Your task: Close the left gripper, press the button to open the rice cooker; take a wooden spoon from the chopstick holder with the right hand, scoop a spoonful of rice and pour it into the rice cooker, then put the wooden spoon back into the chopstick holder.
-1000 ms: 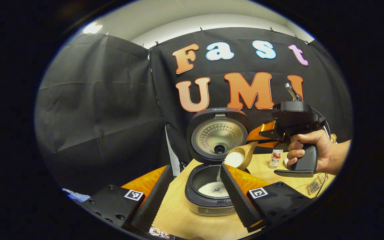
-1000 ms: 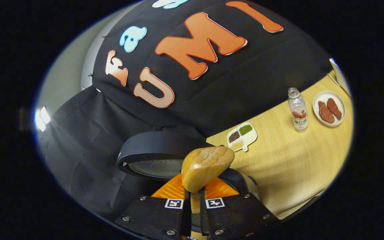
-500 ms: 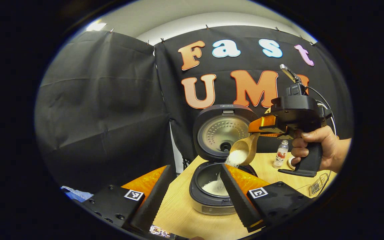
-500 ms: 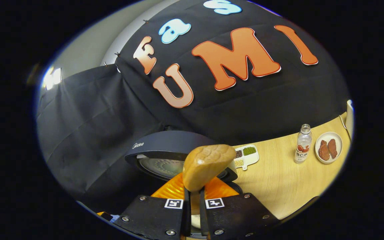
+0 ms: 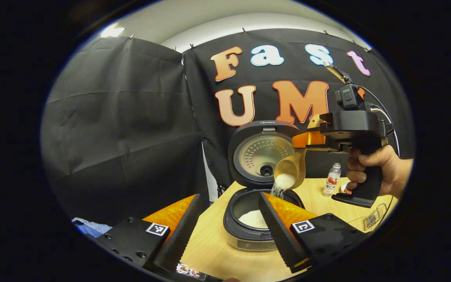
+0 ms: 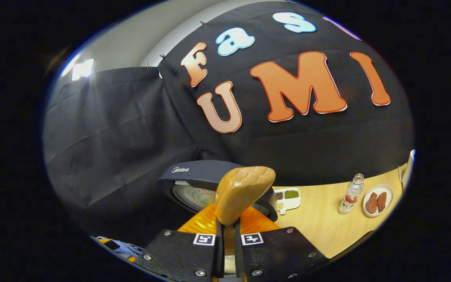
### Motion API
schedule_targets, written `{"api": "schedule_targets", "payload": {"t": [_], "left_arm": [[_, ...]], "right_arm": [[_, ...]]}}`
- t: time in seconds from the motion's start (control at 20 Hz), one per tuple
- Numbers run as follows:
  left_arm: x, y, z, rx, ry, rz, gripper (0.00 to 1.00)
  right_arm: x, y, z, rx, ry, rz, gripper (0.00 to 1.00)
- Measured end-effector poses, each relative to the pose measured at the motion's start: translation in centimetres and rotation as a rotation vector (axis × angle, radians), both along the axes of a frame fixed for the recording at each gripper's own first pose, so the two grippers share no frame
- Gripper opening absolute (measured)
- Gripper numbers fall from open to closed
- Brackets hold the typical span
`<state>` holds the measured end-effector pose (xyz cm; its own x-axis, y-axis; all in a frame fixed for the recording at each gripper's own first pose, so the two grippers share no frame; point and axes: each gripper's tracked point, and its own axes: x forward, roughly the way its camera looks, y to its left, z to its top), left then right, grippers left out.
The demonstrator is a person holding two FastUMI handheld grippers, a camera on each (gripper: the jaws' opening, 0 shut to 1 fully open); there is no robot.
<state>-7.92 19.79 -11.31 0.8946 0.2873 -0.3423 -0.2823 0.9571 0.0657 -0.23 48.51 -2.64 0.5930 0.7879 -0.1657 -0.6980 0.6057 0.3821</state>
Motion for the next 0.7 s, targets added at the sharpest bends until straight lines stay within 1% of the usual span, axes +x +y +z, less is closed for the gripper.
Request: {"api": "schedule_targets", "payload": {"t": [0.1,0.15,0.2,0.25,0.3,0.55,0.7], "left_arm": [[-0.1,-0.1,0.0,0.001,0.003,0.004,1.00],[-0.1,-0.2,0.0,0.002,0.004,0.004,0.90],[-0.1,-0.2,0.0,0.004,0.006,0.007,1.00],[-0.2,0.0,-0.1,0.006,0.008,0.009,0.98],[-0.4,0.0,-0.1,0.007,0.010,0.013,1.00],[-1.1,1.0,-0.4,0.004,0.021,0.046,1.00],[-1.2,1.6,-0.8,0.000,0.022,0.063,0.90]], "right_arm": [[-0.2,0.1,0.4,-0.023,-0.063,0.012,0.10],[-0.2,0.2,0.7,-0.031,-0.093,0.015,0.10],[-0.2,0.5,0.7,-0.036,-0.117,0.022,0.10],[-0.4,0.8,0.8,-0.042,-0.136,0.033,0.10],[-0.6,1.1,0.8,-0.050,-0.155,0.046,0.10],[-1.9,2.2,1.0,-0.103,-0.290,0.083,0.10],[-2.8,2.7,1.4,-0.136,-0.389,0.100,0.10]]}}
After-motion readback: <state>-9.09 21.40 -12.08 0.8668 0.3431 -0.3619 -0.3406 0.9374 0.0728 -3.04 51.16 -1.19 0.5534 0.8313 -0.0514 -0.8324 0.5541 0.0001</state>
